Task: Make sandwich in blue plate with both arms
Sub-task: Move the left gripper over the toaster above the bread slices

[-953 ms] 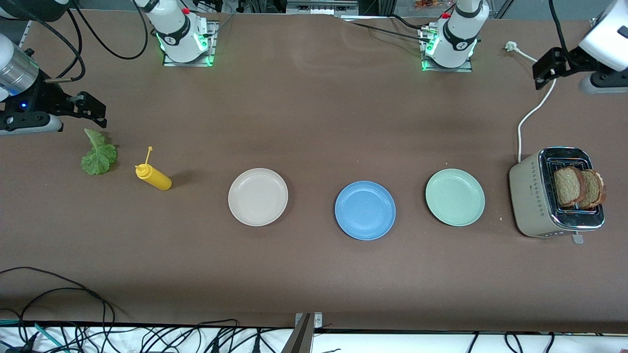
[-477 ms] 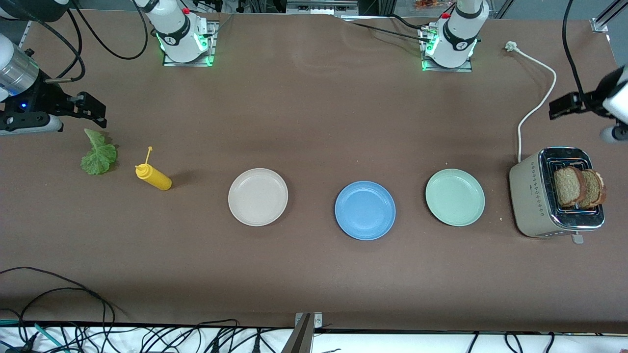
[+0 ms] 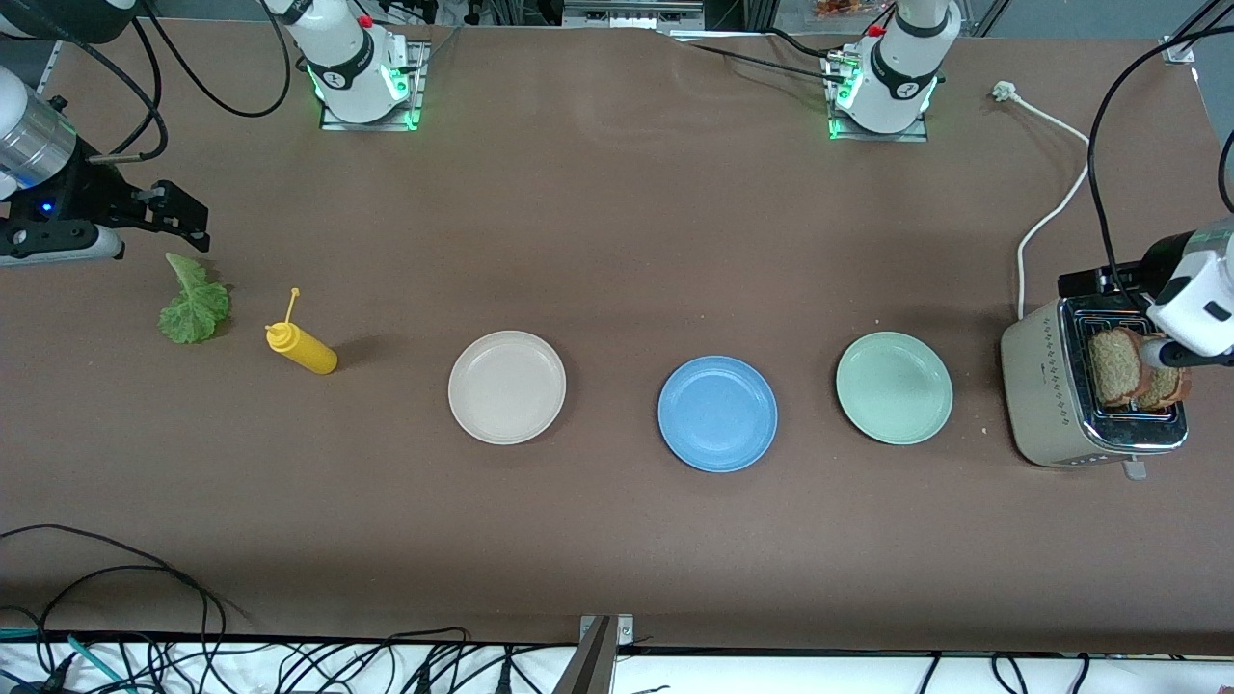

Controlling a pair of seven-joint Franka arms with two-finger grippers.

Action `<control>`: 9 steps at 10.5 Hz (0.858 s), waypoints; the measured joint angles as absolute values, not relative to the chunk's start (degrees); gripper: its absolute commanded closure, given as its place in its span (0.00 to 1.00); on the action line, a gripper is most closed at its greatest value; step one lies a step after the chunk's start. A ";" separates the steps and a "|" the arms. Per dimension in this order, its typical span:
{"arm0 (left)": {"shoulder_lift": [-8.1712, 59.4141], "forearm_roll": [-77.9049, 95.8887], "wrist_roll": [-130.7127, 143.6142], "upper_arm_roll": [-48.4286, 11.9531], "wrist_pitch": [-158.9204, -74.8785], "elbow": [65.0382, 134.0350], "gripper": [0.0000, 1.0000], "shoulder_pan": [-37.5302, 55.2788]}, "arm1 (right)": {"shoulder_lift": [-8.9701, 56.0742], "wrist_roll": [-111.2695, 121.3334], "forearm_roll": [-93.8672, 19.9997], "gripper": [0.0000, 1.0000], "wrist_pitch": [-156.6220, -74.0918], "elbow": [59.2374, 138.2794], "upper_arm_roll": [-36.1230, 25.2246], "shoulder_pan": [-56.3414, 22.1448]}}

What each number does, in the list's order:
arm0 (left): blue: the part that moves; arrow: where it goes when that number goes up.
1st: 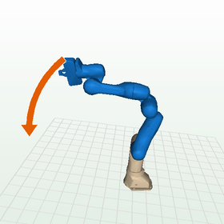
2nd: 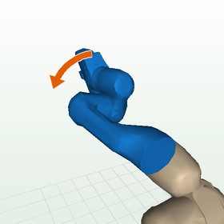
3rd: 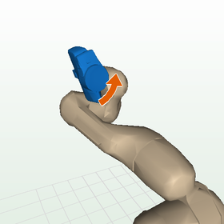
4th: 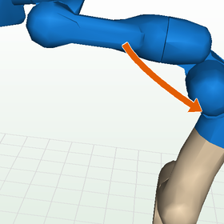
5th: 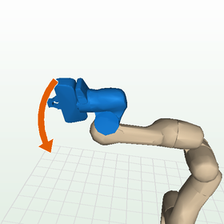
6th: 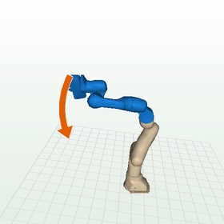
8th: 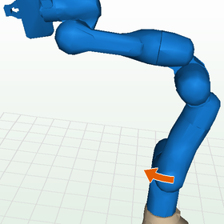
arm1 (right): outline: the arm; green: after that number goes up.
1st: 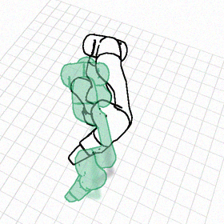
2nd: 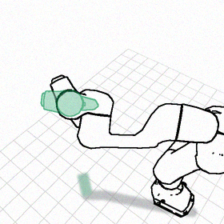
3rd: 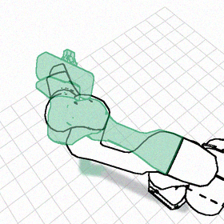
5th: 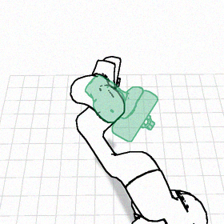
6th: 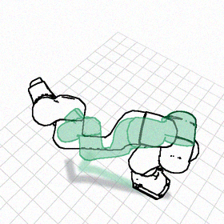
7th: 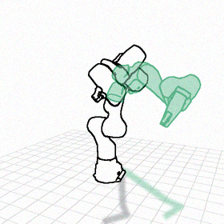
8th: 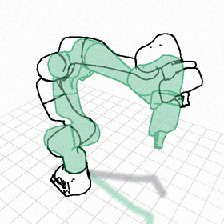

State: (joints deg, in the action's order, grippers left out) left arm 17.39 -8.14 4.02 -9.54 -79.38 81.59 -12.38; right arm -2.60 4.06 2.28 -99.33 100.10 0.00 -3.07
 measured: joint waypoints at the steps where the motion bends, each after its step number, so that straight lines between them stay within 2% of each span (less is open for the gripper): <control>1: 18.55 -8.20 4.02 -9.52 -79.84 81.68 0.00 -12.89 | -2.61 4.06 2.28 0.00 -99.33 100.10 0.01 -3.07; 6: 21.68 -10.12 2.57 -9.58 -87.29 83.79 0.00 -14.73 | -2.50 4.06 2.28 0.00 -99.33 100.16 -0.01 -3.07; 9: 14.80 -10.19 -0.16 -9.74 -90.43 90.32 0.00 -16.32 | -2.43 4.07 2.27 0.00 -99.34 100.22 -0.01 -3.07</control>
State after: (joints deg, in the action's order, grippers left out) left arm 14.80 -10.19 -0.16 -9.74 -90.43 90.32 -16.32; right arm -2.43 4.07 2.27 -99.34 100.22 -0.01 -3.07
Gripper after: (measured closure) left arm 0.000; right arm 0.000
